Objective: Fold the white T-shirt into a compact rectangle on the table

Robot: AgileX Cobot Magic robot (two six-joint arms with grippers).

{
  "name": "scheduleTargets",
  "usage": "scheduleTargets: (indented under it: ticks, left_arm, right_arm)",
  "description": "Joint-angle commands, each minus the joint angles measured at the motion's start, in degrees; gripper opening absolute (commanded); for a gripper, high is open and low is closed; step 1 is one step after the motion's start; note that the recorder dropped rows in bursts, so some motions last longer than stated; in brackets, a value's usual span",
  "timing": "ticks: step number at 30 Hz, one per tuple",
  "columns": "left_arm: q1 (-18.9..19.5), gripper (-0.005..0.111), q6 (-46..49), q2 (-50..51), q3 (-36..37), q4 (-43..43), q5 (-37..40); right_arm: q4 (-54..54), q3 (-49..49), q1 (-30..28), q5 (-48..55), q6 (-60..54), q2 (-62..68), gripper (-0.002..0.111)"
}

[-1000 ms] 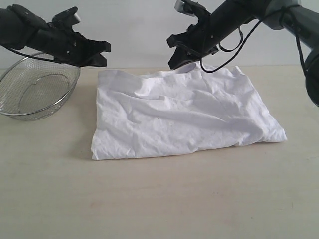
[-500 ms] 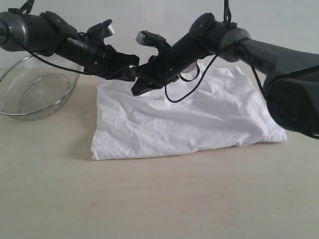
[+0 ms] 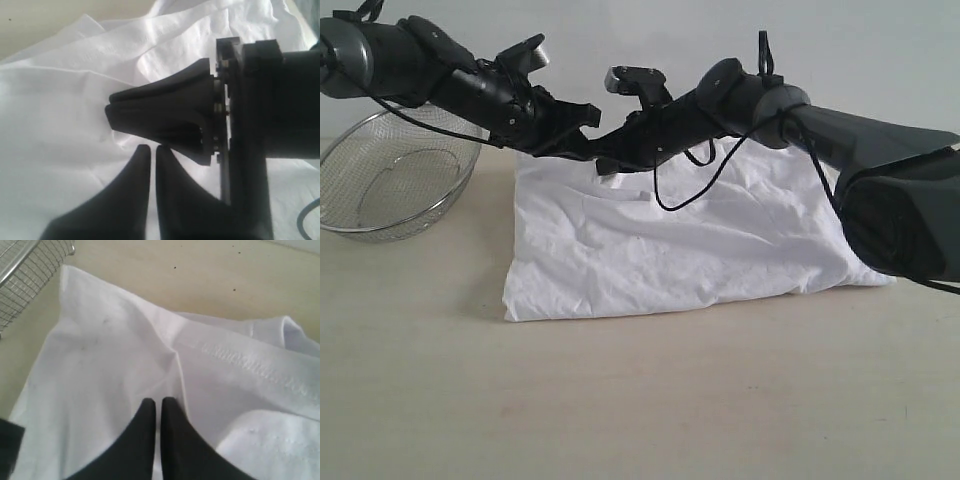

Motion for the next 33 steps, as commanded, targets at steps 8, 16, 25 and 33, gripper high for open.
scheduleTargets:
  ticks: [8, 16, 25, 33]
  left_arm:
    - [-0.2, 0.004, -0.7, -1.1, -0.2, 0.0, 4.3]
    - [-0.2, 0.004, -1.8, -1.2, 4.1, 1.1, 3.3]
    - [-0.3, 0.004, 1.8, -5.6, 17.1, -6.4, 2.6]
    - [-4.3, 0.004, 2.5, -7.0, 21.4, -9.3, 3.7]
  right_arm:
    - [-2.2, -0.2, -1.8, 1.1, -0.9, -2.6, 0.0]
    - [-0.6, 0.0, -11.1, 15.3, 2.6, -7.7, 0.0]
    - [-5.9, 0.0, -19.7, 28.4, 10.5, -11.0, 0.0]
    - [-14.7, 7.2, -20.0, 28.4, 13.5, -13.7, 0.0]
